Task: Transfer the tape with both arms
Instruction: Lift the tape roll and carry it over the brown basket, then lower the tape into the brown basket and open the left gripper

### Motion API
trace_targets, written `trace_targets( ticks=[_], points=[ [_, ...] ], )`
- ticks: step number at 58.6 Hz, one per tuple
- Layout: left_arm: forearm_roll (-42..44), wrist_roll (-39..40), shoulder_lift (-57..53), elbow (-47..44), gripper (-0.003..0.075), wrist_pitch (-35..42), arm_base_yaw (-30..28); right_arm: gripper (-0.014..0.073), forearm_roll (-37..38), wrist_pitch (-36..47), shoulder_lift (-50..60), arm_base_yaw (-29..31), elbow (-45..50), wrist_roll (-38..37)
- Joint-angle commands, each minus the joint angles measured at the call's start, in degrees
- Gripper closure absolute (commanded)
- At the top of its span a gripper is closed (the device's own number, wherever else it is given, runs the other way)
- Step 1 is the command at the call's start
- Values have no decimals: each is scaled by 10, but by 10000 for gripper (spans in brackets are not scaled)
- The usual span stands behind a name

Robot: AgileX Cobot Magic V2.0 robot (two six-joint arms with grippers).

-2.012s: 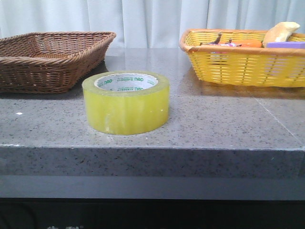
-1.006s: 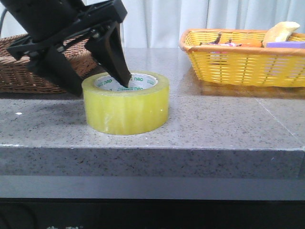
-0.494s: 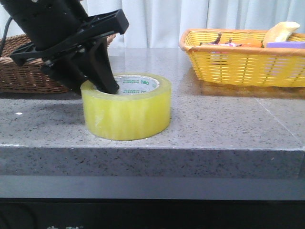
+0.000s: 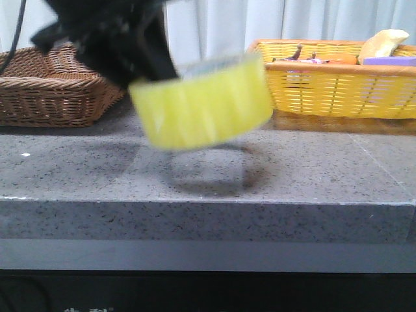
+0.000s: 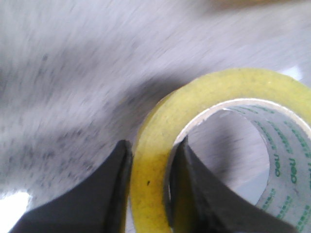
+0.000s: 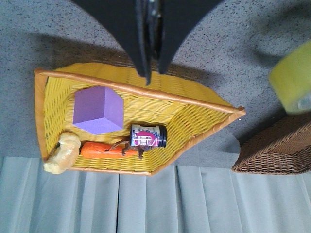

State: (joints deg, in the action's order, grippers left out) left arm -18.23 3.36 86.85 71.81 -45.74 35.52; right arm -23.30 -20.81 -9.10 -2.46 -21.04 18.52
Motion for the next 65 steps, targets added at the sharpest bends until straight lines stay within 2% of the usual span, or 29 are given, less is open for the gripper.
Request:
trace_targets(
  ticks=[1, 10, 21, 32, 44, 51, 65],
  points=[
    [-2, 8, -39, 49, 687, 32, 1, 704, -9, 45, -5, 1, -13, 5],
    [59, 8, -49, 101, 688, 23, -19, 704, -9, 45, -5, 1, -13, 5],
    [122, 8, -48, 151, 688, 22, -72, 704, -10, 45, -5, 1, -13, 5],
    [162, 8, -46, 158, 688, 41, -168, 704, -10, 45, -5, 1, -13, 5],
    [163, 8, -21, 158, 688, 56, -278, 704, -10, 45, -5, 1, -13, 5],
    [163, 8, 7, 158, 687, 60, -299, 704, -10, 45, -5, 1, -13, 5],
    [163, 6, 77, 158, 686, 59, -302, 704, -10, 45, -5, 1, -13, 5]
  ],
)
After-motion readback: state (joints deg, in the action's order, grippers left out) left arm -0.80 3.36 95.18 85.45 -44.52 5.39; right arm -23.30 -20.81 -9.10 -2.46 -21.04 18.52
